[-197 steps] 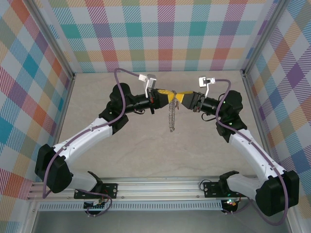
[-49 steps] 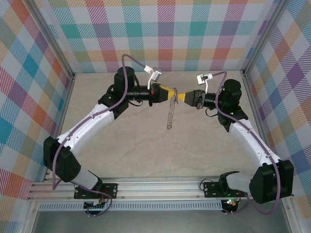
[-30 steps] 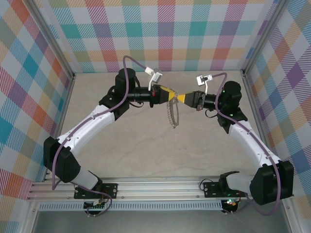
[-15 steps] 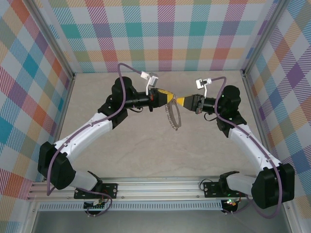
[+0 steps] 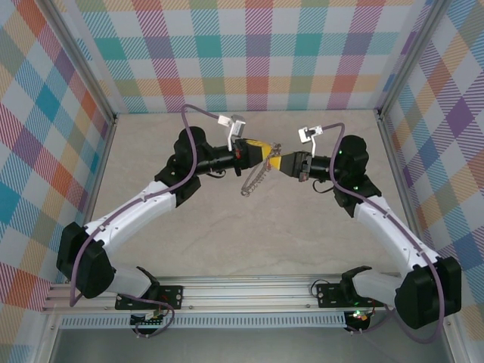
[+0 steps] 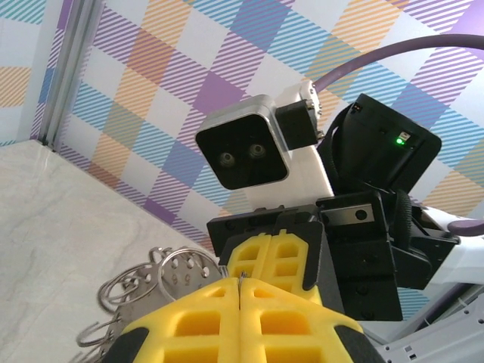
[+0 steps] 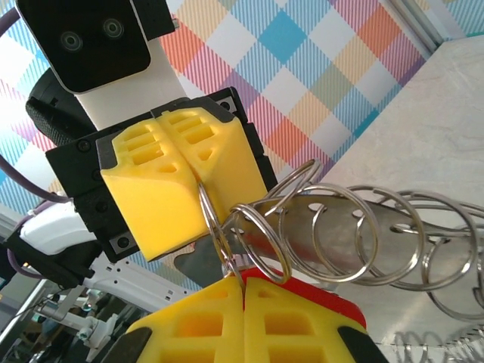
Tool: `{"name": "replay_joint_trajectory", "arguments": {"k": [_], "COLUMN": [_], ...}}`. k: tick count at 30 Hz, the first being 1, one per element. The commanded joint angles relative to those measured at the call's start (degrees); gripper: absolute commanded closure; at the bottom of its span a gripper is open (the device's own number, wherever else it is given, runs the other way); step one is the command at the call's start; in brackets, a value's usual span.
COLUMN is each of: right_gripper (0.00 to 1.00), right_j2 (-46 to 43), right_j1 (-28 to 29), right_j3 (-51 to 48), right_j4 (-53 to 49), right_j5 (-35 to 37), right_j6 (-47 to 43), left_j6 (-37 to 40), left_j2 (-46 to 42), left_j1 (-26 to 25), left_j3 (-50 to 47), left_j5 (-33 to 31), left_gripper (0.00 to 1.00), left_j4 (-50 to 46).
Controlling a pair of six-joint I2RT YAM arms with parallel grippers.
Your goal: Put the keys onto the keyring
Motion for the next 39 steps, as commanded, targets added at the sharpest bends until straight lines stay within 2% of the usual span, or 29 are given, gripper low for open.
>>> {"name": "replay_joint_trajectory", "arguments": {"k": [1,3,5,10,14,20,24,29,39], "right_gripper": [0.95,0.7,0.63,0.62,0.62,0.63,0.65,0.69,0.7], "right_j2": [-2.99,-3.85,-5.51,-12.63,-17.31,-17.51,-14.5,-9.72,-4.97], "right_j1": [0.98,0.93,0.93,0.45,0.29,0.27,0.31,0.31,0.4], "right_j3": [-0.26,-0.61,-0.71,-0.96,-1.85,-0.82,0.66,1.23,1.58], "right_j4": [-4.9,-6.52,-9.69,-18.25,-18.35,-15.9,-12.1,-4.26,7.71], "right_j5": [-1.04,0.08,1.76,8.95,15.7,23.38,24.17,21.3,22.08], "right_j6": [-3.17,-3.23,-4.59,-7.24,-4.88,-1.53,-0.2,3.37,8.71], "left_j6": [-1.71,-2.68,-3.33,-4.48,-4.98,-5.09,-6.1,-8.9,-11.88], "left_j2": [-1.86,-1.7,-1.17,-0.54,-1.2,-3.45,-5.01,-6.59,-8.22], "left_j1": [-0.3,-0.3,-0.25,-0.27,-0.3,-0.3,-0.3,-0.3,-0.21], "left_j3": [-0.95,-1.34,-1.21,-1.24,-1.72,-2.67,-3.83,-4.43,-4.1], "left_j5": [-4.98,-5.41,-5.14,-4.87,-5.06,-5.7,-6.82,-8.08,-10.92], "left_gripper": [1.0,1.0,1.0,1.0,1.0,1.0,1.0,1.0,1.0], "left_j4": [8.83,10.55,11.28,12.67,12.5,10.75,10.43,10.6,8.41]}}
